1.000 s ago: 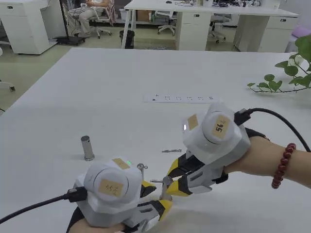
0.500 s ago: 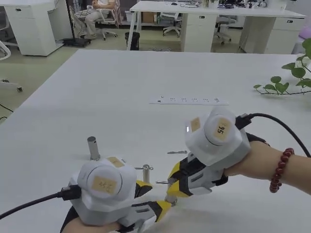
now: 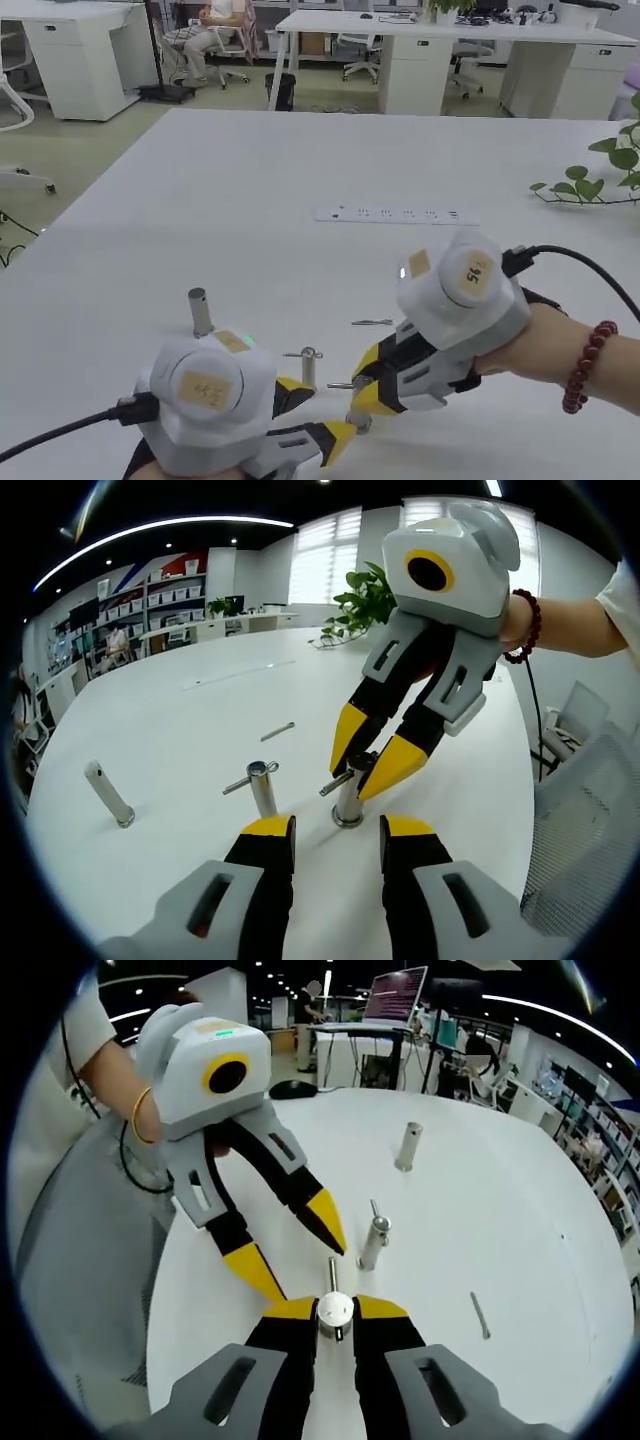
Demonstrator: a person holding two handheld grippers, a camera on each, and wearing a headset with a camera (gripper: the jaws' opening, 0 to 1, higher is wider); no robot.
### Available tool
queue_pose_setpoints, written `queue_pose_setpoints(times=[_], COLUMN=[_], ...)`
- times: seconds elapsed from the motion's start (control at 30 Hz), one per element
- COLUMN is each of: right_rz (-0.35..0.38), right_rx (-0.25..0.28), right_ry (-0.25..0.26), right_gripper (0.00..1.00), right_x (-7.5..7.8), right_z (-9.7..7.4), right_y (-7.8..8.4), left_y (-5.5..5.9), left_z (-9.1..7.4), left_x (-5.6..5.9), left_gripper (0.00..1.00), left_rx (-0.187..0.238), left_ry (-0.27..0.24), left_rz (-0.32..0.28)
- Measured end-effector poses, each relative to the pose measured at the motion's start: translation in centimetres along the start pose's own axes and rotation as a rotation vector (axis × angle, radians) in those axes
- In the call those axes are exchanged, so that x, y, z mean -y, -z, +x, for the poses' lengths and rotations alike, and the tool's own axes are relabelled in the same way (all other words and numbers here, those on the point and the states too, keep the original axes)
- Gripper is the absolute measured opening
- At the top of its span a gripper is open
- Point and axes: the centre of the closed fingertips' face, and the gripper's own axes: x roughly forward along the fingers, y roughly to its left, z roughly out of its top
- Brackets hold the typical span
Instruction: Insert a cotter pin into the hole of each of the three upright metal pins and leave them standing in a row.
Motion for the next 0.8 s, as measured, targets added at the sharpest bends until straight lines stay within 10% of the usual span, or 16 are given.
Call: queue_pose_setpoints(times=[0.8], right_rz=[0.001], right_rx=[-0.031], right_ry=[0.046], right_gripper=[0.13], right_x=[3.1], right_z=[-0.8], right_y=[0.6], left_y=[-1.6], left_z=[-3.4], left_x=[-1.0], left_gripper=[0.50], left_rx=[0.096], left_ry=[-0.057], left_rz=[-0.054])
